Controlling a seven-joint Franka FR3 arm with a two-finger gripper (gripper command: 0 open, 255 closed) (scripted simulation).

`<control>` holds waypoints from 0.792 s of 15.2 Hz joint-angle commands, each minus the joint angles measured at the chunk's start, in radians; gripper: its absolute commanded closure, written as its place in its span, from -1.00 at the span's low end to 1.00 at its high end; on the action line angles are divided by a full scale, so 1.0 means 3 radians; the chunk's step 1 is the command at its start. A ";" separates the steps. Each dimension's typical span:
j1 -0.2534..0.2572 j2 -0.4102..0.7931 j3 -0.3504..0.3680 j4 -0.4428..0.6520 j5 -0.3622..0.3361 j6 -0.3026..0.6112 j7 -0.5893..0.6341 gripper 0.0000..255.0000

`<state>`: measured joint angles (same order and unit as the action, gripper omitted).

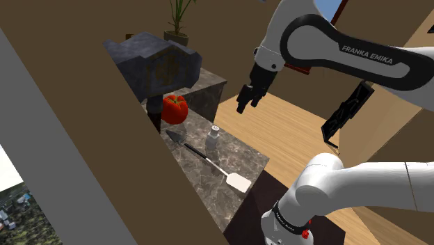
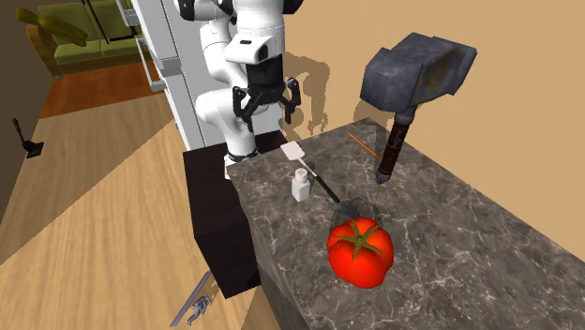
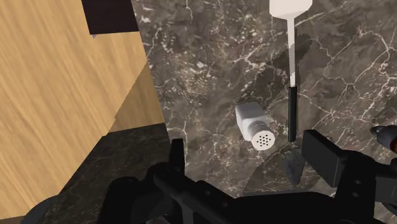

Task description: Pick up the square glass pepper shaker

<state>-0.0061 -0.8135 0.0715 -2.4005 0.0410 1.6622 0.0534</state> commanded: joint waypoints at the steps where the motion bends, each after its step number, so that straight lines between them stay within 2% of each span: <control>1: 0.0000 0.0000 0.0000 0.0000 0.0000 0.0000 0.0000 -1.00; 12: -0.0029 0.1635 0.0381 0.0466 0.0089 0.0340 0.0558 -1.00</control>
<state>-0.0133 -0.3723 0.1777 -2.2777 0.0686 1.7563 0.2057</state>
